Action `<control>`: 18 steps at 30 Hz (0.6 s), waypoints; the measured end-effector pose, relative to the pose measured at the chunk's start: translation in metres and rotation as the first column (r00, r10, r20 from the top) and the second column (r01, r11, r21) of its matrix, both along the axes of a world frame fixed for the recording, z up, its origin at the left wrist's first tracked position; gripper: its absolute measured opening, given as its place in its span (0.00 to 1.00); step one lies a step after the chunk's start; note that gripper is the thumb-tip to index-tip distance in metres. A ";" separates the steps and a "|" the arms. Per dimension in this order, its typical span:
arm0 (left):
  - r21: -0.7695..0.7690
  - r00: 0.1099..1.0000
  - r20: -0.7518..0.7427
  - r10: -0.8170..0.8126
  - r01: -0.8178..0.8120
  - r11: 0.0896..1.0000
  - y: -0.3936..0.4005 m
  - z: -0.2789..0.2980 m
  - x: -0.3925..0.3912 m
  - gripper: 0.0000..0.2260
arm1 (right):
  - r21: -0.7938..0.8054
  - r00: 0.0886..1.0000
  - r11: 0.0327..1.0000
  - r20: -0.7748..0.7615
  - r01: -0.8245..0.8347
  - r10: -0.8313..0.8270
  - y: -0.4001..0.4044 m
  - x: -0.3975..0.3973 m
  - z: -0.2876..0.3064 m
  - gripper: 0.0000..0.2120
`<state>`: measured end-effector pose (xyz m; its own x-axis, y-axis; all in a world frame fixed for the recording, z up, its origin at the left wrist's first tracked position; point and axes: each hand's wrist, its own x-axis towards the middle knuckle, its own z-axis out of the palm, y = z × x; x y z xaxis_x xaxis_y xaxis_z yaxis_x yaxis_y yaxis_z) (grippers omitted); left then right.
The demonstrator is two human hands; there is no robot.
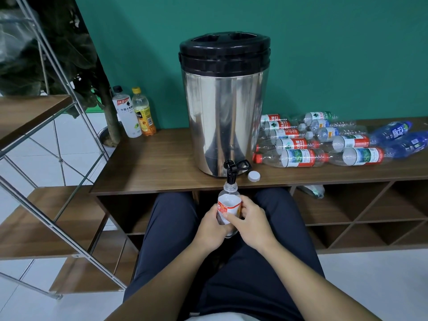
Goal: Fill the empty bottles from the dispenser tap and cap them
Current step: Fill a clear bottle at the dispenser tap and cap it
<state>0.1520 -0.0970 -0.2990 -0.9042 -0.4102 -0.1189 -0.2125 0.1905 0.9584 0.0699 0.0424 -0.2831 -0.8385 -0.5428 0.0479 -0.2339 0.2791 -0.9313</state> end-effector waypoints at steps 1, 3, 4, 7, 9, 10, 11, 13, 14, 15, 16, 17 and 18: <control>-0.003 1.000 0.001 0.000 0.000 1.000 0.000 0.000 0.000 0.24 | -0.001 1.000 1.000 0.000 -0.001 0.001 0.000 0.000 0.000 0.21; -0.003 1.000 0.005 -0.002 0.002 1.000 -0.001 -0.001 0.000 0.24 | 0.002 1.000 1.000 0.000 -0.002 0.002 0.000 0.001 0.001 0.21; -0.003 1.000 0.007 -0.004 0.004 1.000 -0.001 -0.001 0.000 0.24 | 0.004 1.000 1.000 0.002 -0.003 0.003 0.000 0.001 0.001 0.21; 0.005 1.000 0.004 -0.006 0.006 1.000 0.000 -0.002 0.000 0.24 | 0.004 1.000 1.000 0.008 -0.002 0.002 0.000 0.001 0.001 0.22; 0.012 1.000 0.001 -0.008 0.008 1.000 0.000 0.000 0.001 0.25 | 0.005 1.000 1.000 0.007 -0.002 0.002 0.001 0.001 0.002 0.22; 0.013 1.000 -0.001 -0.008 0.008 1.000 0.000 0.000 0.001 0.25 | 0.006 1.000 1.000 0.006 -0.003 0.003 0.001 0.001 0.002 0.22; 0.015 1.000 -0.003 -0.009 0.009 1.000 0.000 0.000 0.001 0.25 | 0.007 1.000 1.000 0.006 -0.003 0.002 0.001 0.001 0.001 0.22; 0.018 1.000 -0.013 -0.014 0.014 1.000 0.001 0.001 0.001 0.24 | 0.007 1.000 1.000 0.007 -0.001 0.001 0.001 0.000 0.001 0.22; 0.018 1.000 -0.018 -0.017 0.017 1.000 0.001 0.001 0.001 0.24 | 0.007 1.000 1.000 0.006 0.000 0.000 0.001 0.000 0.000 0.22; 0.017 1.000 -0.023 -0.019 0.019 1.000 0.001 0.001 0.001 0.24 | 0.006 1.000 1.000 0.006 -0.002 0.002 0.001 0.000 0.000 0.22; 0.014 0.999 -0.027 -0.020 0.021 1.000 0.001 0.001 0.001 0.24 | 0.004 1.000 1.000 0.007 -0.004 0.004 0.001 0.000 0.000 0.22; 0.011 0.999 -0.031 -0.022 0.022 1.000 0.001 0.002 0.002 0.25 | 0.001 1.000 1.000 0.008 -0.004 0.004 0.001 0.000 0.000 0.22; 0.008 0.999 -0.033 -0.023 0.024 1.000 0.001 0.002 0.002 0.25 | -0.001 1.000 1.000 0.009 -0.004 0.004 0.001 0.000 0.000 0.22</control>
<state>0.1537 -0.0957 -0.2971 -0.9171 -0.3880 -0.0920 -0.1759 0.1868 0.9665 0.0700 0.0432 -0.2835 -0.8365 -0.5464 0.0412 -0.2272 0.2773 -0.9335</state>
